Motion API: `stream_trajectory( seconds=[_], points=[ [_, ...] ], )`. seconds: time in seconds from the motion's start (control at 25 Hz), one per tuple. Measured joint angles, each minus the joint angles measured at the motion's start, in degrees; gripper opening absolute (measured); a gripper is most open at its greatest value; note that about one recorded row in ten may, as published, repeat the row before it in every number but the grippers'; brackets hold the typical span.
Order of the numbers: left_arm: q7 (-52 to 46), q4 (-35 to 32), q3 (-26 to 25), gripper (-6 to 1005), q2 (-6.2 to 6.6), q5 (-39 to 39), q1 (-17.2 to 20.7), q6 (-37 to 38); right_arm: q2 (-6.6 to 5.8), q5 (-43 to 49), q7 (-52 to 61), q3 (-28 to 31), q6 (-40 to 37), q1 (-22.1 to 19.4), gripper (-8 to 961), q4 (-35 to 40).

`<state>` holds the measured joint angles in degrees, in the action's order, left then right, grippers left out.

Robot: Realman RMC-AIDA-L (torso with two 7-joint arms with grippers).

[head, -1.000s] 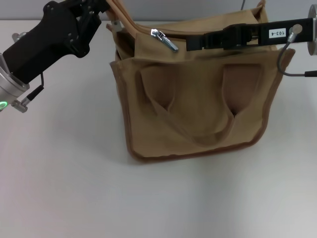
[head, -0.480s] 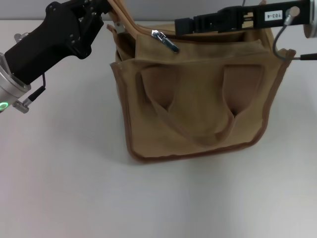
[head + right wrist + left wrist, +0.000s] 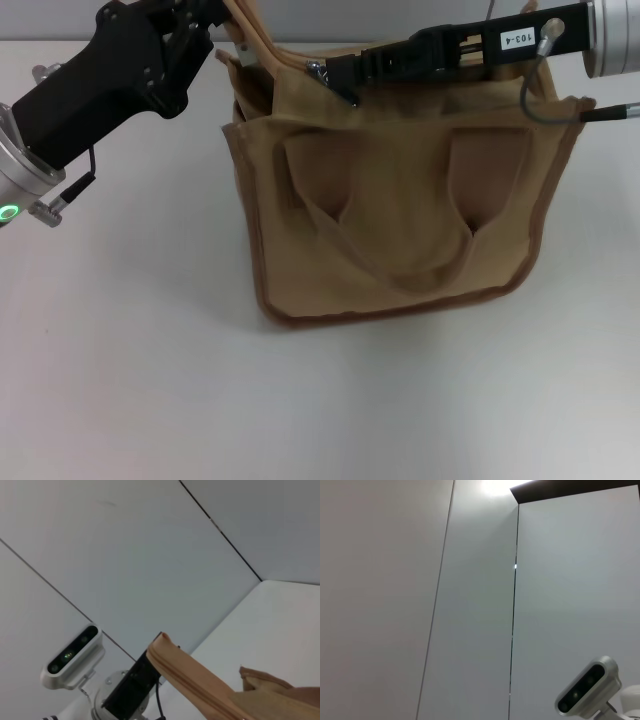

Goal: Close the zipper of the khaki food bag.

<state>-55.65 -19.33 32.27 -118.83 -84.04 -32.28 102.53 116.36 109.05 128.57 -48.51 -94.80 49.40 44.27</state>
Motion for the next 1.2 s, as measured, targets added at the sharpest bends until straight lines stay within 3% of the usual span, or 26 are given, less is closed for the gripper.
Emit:
stream_trajectory(
  seconds=[0.56, 1.2],
  points=[
    [-0.77, 0.0, -0.01, 15, -0.11, -0.04, -0.42, 0.13, -0.01, 0.37, 0.4, -2.88, 1.17, 1.32, 288, -1.62],
    [-1.3, 0.0, -0.01, 15, 0.02, -0.04, -0.53, -0.03, -1.34, 0.07, 2.77, -2.18, -1.07, 1.55, 292, -0.31]
  ],
)
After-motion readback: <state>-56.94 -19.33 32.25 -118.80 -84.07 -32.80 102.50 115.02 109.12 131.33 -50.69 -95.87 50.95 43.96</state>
